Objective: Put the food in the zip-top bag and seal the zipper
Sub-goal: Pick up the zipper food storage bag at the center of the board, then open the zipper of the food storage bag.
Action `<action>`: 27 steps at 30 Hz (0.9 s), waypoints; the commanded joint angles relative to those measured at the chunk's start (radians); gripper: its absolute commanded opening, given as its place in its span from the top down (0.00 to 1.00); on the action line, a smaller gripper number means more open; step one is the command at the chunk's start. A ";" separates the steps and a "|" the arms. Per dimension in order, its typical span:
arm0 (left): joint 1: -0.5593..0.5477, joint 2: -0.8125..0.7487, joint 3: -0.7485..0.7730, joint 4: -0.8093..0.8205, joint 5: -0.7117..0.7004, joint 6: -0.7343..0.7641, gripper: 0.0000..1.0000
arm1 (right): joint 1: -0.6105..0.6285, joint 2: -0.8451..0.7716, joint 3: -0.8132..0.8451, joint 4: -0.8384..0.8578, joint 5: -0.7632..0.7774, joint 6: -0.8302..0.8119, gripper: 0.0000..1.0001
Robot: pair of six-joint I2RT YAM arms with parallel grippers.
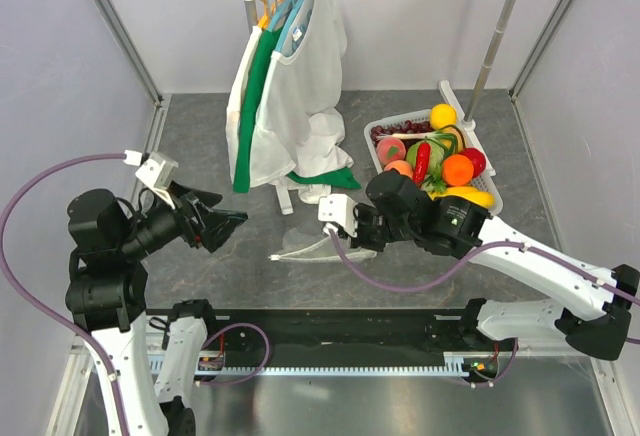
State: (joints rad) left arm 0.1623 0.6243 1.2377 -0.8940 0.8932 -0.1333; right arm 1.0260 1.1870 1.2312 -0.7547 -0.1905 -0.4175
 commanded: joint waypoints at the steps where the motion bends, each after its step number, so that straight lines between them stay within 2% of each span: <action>1: 0.005 0.034 0.042 -0.072 0.190 0.253 0.16 | 0.013 -0.015 -0.007 0.101 -0.020 -0.233 1.00; 5: 0.003 0.115 0.074 -0.219 0.240 0.377 0.19 | 0.026 0.006 0.001 0.172 -0.020 -0.369 1.00; 8: -0.020 0.159 0.088 -0.284 0.225 0.477 0.20 | 0.042 -0.003 -0.033 0.236 -0.036 -0.478 1.00; 11: -0.133 0.210 0.114 -0.326 0.120 0.518 0.21 | 0.075 -0.018 -0.077 0.290 -0.026 -0.579 1.00; 12: -0.246 0.227 0.126 -0.318 0.074 0.517 0.23 | 0.085 -0.018 -0.087 0.299 -0.026 -0.599 1.00; 13: -0.300 0.257 0.138 -0.310 -0.022 0.499 0.26 | 0.088 -0.020 -0.094 0.307 -0.026 -0.621 1.00; 14: -0.350 0.276 0.167 -0.304 -0.057 0.485 0.27 | 0.089 -0.020 -0.107 0.324 -0.023 -0.626 1.00; 15: -0.430 0.291 0.184 -0.295 -0.078 0.479 0.29 | 0.092 -0.018 -0.110 0.324 -0.021 -0.630 1.00; 20: -0.595 0.347 0.215 -0.192 -0.111 0.333 0.34 | 0.097 -0.032 -0.121 0.328 0.003 -0.595 1.00; 21: -0.654 0.351 0.203 -0.172 -0.120 0.311 0.39 | 0.095 -0.043 -0.127 0.328 0.013 -0.589 1.00; 24: -0.768 0.344 0.128 -0.028 -0.264 0.210 0.59 | 0.097 -0.082 -0.159 0.344 0.032 -0.570 1.00; 25: -0.782 0.345 0.105 0.040 -0.273 0.201 0.57 | 0.100 -0.090 -0.182 0.354 0.042 -0.567 1.00; 27: -0.840 0.388 0.105 0.076 -0.289 0.154 0.52 | 0.101 -0.121 -0.208 0.402 0.055 -0.566 1.00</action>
State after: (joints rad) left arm -0.5892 0.9684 1.3685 -1.0050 0.7147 0.1623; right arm 1.1187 1.1294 1.0649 -0.4511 -0.1627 -0.9947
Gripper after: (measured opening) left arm 0.441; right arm 0.010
